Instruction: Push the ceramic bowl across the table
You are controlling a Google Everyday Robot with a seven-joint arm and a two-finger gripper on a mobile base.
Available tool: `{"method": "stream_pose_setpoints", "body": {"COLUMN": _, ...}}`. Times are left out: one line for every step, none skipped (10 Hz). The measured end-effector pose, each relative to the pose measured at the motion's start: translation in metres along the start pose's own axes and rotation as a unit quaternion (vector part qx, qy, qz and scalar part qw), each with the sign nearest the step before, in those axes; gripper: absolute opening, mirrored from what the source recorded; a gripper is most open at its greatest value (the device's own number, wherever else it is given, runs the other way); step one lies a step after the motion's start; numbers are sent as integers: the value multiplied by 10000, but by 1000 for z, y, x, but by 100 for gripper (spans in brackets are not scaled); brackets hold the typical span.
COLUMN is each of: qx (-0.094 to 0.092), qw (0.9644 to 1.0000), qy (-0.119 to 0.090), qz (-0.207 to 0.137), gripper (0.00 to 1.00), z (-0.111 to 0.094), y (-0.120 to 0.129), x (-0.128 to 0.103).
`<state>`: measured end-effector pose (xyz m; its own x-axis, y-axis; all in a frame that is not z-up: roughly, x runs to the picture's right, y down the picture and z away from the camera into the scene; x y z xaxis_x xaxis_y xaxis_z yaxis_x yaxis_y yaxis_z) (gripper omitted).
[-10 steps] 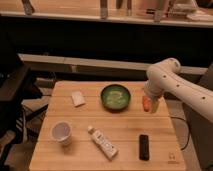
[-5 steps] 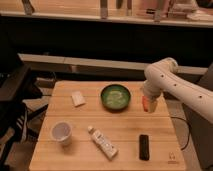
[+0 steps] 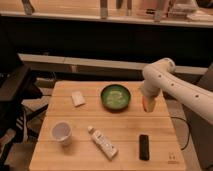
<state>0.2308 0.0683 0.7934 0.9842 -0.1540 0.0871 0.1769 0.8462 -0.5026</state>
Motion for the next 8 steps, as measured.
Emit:
{"method": "stream_pose_setpoints", "body": {"qx": -1, "qw": 10000, "qy": -2, "qz": -1, "gripper": 80, "z": 2, "y": -1, "x": 0}}
{"method": "stream_pose_setpoints", "body": {"qx": -9, "qw": 10000, "qy": -5, "qz": -1, "gripper": 78, "z": 5, "y": -3, "x": -1}}
{"method": "stream_pose_setpoints", "body": {"qx": -6, "qw": 10000, "qy": -6, "qz": -12, "gripper": 72, "z": 6, "y": -5, "x": -2}}
{"method": "stream_pose_setpoints", "body": {"qx": -13, "qw": 10000, "qy": -15, "qz": -42, "gripper": 65, "z": 8, "y": -7, "x": -5}}
{"method": "stream_pose_setpoints", "body": {"qx": -18, "qw": 10000, "qy": -16, "qz": -73, "gripper": 64, "z": 10, "y": -9, "x": -8}}
{"method": "stream_pose_setpoints", "body": {"qx": -17, "qw": 10000, "qy": -18, "qz": -83, "gripper": 64, "z": 10, "y": -10, "x": -9}}
{"method": "stream_pose_setpoints", "body": {"qx": -24, "qw": 10000, "qy": -17, "qz": -81, "gripper": 64, "z": 12, "y": -11, "x": -9}}
{"method": "stream_pose_setpoints", "body": {"qx": -24, "qw": 10000, "qy": -18, "qz": -75, "gripper": 59, "z": 14, "y": -12, "x": -9}}
